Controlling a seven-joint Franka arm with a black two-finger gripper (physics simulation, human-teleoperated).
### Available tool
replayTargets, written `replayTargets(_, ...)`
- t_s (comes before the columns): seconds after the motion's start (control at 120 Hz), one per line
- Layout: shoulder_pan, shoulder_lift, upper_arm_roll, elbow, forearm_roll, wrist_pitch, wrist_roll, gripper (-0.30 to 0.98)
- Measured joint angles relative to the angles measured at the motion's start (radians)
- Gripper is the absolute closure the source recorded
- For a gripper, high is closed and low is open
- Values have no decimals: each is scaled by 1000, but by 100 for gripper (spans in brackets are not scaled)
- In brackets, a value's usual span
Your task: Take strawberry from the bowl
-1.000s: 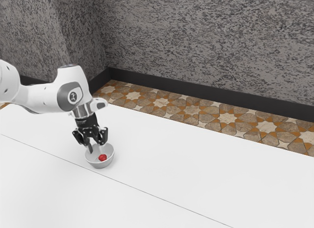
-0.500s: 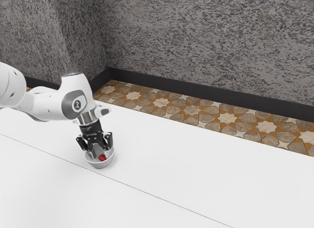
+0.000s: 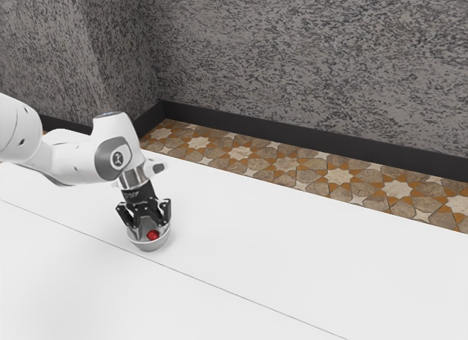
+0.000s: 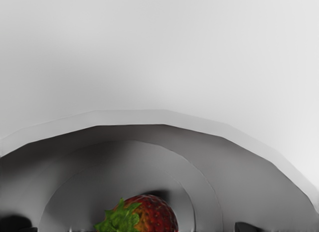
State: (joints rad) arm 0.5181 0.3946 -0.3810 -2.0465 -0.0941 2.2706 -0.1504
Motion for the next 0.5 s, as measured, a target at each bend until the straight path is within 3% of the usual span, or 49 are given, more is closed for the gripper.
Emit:
replayTargets(0.075,0,-5,0,-2,-4,1,9,15)
replayTargets(0.15,0,-13,0,-5,10,-1,8,40)
replayTargets(0.217,0,-17,0,-8,23,-4,0,51)
replayTargets(0.5,6,-58,1,-13,47,-24,-34,59)
